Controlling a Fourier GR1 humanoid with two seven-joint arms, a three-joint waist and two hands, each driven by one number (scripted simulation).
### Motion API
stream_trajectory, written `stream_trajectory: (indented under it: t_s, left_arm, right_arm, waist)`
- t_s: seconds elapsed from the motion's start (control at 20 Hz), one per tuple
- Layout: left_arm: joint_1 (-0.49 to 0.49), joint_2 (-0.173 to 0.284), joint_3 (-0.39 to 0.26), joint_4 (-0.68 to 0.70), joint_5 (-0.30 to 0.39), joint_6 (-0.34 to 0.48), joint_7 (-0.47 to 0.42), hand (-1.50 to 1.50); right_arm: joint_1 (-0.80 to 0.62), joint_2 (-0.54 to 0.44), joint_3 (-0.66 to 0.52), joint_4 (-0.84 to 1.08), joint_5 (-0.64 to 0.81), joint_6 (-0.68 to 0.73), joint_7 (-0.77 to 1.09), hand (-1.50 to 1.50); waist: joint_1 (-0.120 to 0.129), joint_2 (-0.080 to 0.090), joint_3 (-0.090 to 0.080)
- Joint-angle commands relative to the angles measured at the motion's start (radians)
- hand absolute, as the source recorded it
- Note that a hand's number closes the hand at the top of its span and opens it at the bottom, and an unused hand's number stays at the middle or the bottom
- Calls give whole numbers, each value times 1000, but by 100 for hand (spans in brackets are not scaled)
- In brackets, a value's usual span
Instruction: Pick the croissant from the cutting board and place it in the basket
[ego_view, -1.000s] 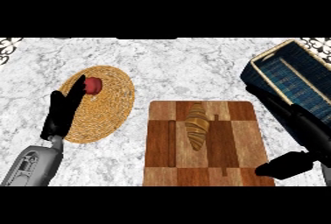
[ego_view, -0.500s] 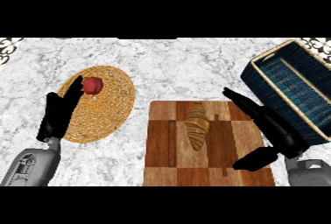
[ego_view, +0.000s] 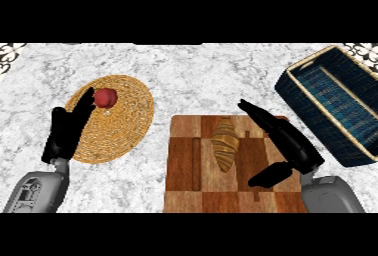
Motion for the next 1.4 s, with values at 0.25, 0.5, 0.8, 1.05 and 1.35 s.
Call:
stream_trajectory:
  t_s: [0.25, 0.5, 0.8, 1.05, 1.35]
  left_arm:
    - [-27, -24, 57, 51, -41, -46, -23, 0]
    - [-51, -74, 25, -9, -71, -9, 68, 0]
    - [37, -64, 69, -18, -65, -56, -17, 0]
    - [-23, -60, 91, 8, -78, -74, 10, 0]
    - [2, -69, 81, -11, -112, -63, -16, 0]
  right_arm:
    - [-34, 74, -43, 74, 74, 13, -34, -150]
    - [-111, 136, -30, 205, 119, -14, -41, -150]
    - [-66, 161, -16, 206, 158, 4, -48, -150]
    - [-57, 188, -22, 154, 171, 33, 6, -150]
    - [-17, 202, 3, 252, 228, -70, -103, -150]
  waist:
    - [-2, 0, 0]
    - [0, 0, 0]
    - [1, 0, 0]
    - [-1, 0, 0]
    - [-2, 0, 0]
